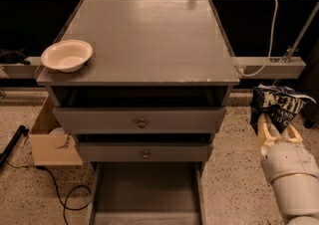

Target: Pick blue chip bag from bottom drawer and place on counter

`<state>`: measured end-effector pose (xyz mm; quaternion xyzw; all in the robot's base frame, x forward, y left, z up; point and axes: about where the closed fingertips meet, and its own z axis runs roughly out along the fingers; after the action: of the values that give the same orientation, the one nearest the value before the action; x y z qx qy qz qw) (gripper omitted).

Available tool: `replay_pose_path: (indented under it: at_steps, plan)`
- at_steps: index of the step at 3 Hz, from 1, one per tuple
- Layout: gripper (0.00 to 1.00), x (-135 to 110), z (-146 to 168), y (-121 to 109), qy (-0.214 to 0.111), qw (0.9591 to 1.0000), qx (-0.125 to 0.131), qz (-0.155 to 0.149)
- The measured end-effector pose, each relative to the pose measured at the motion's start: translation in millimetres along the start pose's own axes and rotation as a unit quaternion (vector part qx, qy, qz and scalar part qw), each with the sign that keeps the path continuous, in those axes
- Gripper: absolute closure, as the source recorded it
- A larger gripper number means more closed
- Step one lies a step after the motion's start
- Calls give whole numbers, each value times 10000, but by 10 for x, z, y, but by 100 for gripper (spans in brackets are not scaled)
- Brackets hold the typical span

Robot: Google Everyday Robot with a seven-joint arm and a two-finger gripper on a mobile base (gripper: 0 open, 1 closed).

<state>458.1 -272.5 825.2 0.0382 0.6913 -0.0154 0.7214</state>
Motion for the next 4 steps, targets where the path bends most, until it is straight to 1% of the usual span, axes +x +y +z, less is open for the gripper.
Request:
replay_pose_path:
  at_steps: [1, 2, 3, 4]
  plan:
    - [100, -172, 125, 232, -231, 9994, -257, -9]
    - [100, -518, 237, 616, -656, 9952, -690, -211]
    - [100, -559, 271, 615, -684, 9949, -716, -169]
    - [100, -775, 447, 609, -828, 9929, -856, 55]
